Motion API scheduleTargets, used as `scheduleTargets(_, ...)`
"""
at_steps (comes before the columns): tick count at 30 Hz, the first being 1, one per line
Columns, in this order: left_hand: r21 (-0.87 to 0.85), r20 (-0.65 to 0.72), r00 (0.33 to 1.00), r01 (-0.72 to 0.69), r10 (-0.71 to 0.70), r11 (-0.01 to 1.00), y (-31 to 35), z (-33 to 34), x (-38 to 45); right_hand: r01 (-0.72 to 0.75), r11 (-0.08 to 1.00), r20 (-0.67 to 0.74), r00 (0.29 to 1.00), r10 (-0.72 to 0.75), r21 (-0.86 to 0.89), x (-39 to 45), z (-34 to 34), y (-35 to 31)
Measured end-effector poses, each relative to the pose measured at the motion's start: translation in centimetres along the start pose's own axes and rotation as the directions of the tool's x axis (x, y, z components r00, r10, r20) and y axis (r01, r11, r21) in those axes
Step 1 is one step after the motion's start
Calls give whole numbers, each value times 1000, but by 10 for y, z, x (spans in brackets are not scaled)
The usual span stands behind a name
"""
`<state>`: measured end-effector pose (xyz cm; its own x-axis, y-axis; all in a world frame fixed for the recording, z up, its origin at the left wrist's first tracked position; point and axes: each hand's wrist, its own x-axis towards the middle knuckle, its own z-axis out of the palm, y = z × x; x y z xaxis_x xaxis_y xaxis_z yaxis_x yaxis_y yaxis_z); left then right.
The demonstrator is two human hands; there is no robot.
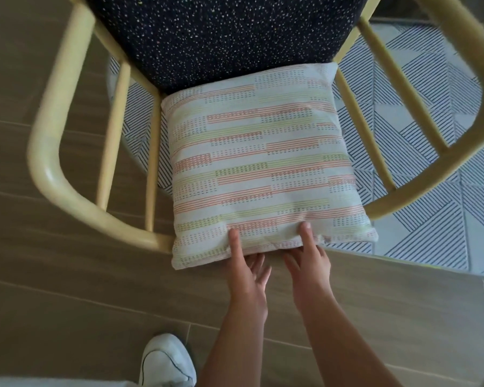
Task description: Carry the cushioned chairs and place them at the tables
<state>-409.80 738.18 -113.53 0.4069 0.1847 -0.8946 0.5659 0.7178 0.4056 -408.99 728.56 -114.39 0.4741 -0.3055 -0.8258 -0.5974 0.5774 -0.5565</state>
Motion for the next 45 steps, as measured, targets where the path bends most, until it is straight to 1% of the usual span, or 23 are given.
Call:
scheduleTargets(3,-20,43,999,15,-14,1000,2,-1,3,-33,995,70,997,26,94,2,-4,-6)
scheduleTargets(7,-42,96,994,56,-52,998,5,-8,10,-68,987,82,995,57,146,6,-4,-6)
scheduleTargets(13,-118,118,991,70,-56,991,8,-13,16,-97,974,122,990,73,202,10,-4,-6)
scheduleTargets(17,-121,114,993,37,-23,992,5,-9,13,-106,976,175,982,72,191,11,-9,-8)
scheduleTargets(21,-70,106,994,-28,35,997,6,-5,15,-109,976,162,984,78,188,18,-14,-13)
scheduleTargets(26,-49,118,993,-14,20,999,8,-6,14,-89,976,166,985,56,201,18,-10,-14)
scheduleTargets(29,-54,127,992,-12,19,998,10,-8,14,-78,990,181,982,56,116,18,-11,-13)
scheduleTargets(35,-70,124,992,-31,39,997,16,-8,18,-56,998,206,977,51,19,18,-8,-14)
scheduleTargets(37,-61,128,991,-40,48,997,19,-9,21,-38,999,201,979,31,33,18,-6,-14)
scheduleTargets(40,-39,153,985,-77,82,996,24,-9,23,-31,993,218,976,6,112,17,0,-13)
scheduleTargets(45,1,155,975,-163,161,987,28,-6,22,30,994,185,981,-49,103,16,13,-16)
